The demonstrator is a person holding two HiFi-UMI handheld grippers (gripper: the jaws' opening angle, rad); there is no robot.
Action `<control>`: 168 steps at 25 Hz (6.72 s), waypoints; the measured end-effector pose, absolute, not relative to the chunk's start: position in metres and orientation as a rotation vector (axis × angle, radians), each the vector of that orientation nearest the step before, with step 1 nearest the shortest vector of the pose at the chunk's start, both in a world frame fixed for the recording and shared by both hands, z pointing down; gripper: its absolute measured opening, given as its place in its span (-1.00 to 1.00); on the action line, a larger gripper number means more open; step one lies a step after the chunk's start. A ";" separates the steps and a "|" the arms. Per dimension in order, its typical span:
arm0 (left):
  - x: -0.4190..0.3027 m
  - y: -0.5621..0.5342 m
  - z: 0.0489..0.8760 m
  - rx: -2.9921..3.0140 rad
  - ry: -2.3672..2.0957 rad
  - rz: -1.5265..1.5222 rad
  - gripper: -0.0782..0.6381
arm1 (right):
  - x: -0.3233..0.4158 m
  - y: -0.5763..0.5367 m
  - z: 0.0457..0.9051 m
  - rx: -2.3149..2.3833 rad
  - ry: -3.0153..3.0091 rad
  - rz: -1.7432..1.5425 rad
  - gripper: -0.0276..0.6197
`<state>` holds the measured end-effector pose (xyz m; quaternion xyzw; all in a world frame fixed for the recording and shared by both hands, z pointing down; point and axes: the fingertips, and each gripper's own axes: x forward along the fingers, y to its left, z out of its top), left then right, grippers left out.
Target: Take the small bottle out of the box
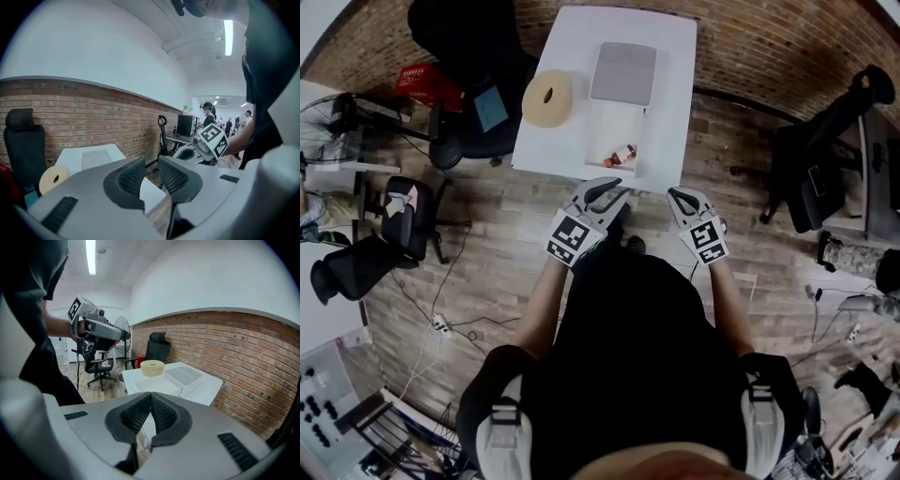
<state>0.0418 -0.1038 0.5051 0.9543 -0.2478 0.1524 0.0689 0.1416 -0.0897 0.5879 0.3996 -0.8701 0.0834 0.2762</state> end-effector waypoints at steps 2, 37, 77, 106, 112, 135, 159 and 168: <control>0.042 -0.109 0.509 2.869 -0.740 0.457 -0.45 | 0.142 -0.096 0.588 1.072 -2.328 0.216 -0.92; 0.033 -0.197 0.598 2.797 -0.562 0.620 -0.34 | 0.139 -0.171 0.591 1.210 -2.193 0.256 -0.92; 0.057 -0.251 0.758 2.547 -0.276 1.104 -0.21 | 0.160 -0.165 0.619 1.499 -1.952 0.438 -0.92; 0.073 -0.245 0.813 2.390 -0.152 1.299 -0.13 | 0.169 -0.141 0.620 1.559 -1.839 0.448 -0.92; 0.073 -0.244 0.816 2.389 -0.152 1.307 -0.14 | 0.171 -0.140 0.623 1.592 -1.843 0.469 -0.92; 0.073 -0.250 0.810 2.413 -0.191 1.233 -0.15 | 0.165 -0.156 0.631 1.506 -1.874 0.439 -0.92; 0.067 -0.255 0.721 2.496 -0.450 1.039 -0.15 | 0.171 -0.157 0.603 1.500 -2.013 0.392 -0.92; 0.064 -0.248 0.681 2.537 -0.539 0.951 -0.15 | 0.173 -0.147 0.595 1.477 -2.053 0.364 -0.92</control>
